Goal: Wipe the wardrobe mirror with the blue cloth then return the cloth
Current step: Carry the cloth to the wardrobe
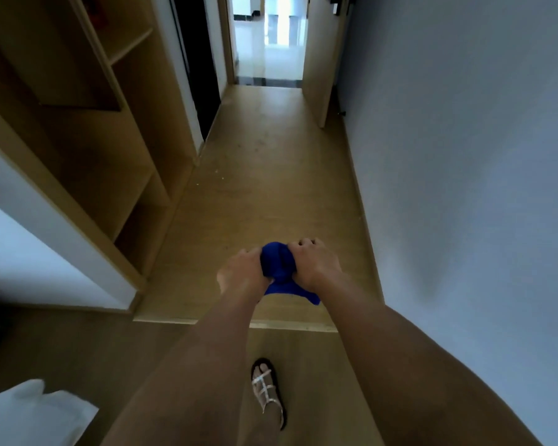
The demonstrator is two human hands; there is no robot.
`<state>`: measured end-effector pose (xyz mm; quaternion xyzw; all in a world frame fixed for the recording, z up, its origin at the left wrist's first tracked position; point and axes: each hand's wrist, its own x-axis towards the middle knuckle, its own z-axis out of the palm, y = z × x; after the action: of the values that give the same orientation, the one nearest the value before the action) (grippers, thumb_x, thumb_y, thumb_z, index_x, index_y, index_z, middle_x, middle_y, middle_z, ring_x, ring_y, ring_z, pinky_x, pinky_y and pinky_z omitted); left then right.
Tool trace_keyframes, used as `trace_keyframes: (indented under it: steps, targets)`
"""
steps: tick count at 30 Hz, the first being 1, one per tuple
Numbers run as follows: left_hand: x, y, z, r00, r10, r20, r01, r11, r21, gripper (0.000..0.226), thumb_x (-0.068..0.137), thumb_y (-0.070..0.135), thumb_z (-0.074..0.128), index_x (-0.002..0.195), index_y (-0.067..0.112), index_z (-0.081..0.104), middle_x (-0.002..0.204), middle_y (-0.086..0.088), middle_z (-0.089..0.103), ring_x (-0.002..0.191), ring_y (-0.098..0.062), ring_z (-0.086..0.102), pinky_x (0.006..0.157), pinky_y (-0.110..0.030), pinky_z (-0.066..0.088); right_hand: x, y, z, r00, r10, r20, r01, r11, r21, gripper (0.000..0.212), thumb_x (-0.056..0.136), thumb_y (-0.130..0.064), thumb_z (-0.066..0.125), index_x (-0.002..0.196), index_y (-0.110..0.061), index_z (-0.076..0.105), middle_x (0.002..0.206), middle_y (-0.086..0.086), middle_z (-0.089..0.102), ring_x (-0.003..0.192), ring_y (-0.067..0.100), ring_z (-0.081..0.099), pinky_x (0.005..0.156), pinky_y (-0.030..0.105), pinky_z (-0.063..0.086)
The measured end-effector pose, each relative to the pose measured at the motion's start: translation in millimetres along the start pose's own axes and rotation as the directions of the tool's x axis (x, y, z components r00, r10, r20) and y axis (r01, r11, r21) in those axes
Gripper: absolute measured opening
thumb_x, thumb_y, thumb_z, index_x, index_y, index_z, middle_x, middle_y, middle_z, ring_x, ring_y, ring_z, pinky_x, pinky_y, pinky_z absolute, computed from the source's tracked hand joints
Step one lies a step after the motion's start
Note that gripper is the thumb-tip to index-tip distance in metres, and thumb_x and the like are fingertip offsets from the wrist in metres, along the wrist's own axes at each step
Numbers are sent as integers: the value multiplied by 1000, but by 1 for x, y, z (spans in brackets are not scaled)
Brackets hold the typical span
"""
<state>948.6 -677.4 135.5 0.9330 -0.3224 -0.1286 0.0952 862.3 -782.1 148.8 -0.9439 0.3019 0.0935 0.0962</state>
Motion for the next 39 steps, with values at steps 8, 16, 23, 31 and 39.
trace_keyframes:
  steps: [8, 16, 23, 31, 39]
  targets:
    - [138, -3, -35, 999, -44, -11, 43, 998, -45, 30, 79, 36, 65, 107, 31, 56, 96, 7, 59, 76, -15, 56, 55, -28, 42, 140, -7, -45, 999, -27, 22, 28, 999, -43, 46, 89, -21, 57, 132, -20, 41, 130, 5, 45, 126, 28, 38, 91, 39, 48]
    - [249, -18, -71, 996, -89, 4, 89, 993, -73, 31, 79, 37, 65, 108, 30, 55, 99, 5, 58, 87, -18, 60, 65, -31, 50, 258, -24, -78, 997, -76, 21, 77, 995, -64, 50, 89, -23, 56, 136, -20, 40, 133, 6, 45, 129, 30, 37, 96, 40, 46]
    - [328, -33, -88, 988, -156, 9, 157, 986, -57, 31, 79, 38, 66, 107, 32, 55, 95, 7, 59, 84, -16, 60, 63, -30, 48, 347, -39, -92, 988, -152, 33, 154, 986, -59, 48, 89, -21, 56, 135, -20, 41, 130, 5, 47, 125, 28, 39, 93, 38, 48]
    - [449, -30, -114, 965, -260, -22, 258, 962, -90, 28, 80, 34, 66, 105, 30, 55, 95, 6, 58, 85, -16, 58, 69, -32, 51, 483, -41, -125, 967, -248, 51, 252, 963, -96, 48, 89, -23, 56, 134, -20, 41, 130, 5, 46, 124, 28, 40, 94, 38, 47]
    - [587, -20, -161, 945, -318, -75, 309, 944, -116, 40, 81, 38, 68, 116, 32, 52, 100, 5, 57, 87, -16, 58, 71, -33, 49, 626, -39, -188, 948, -317, 21, 318, 945, -76, 50, 89, -21, 57, 136, -21, 40, 129, 5, 46, 126, 27, 38, 91, 38, 47]
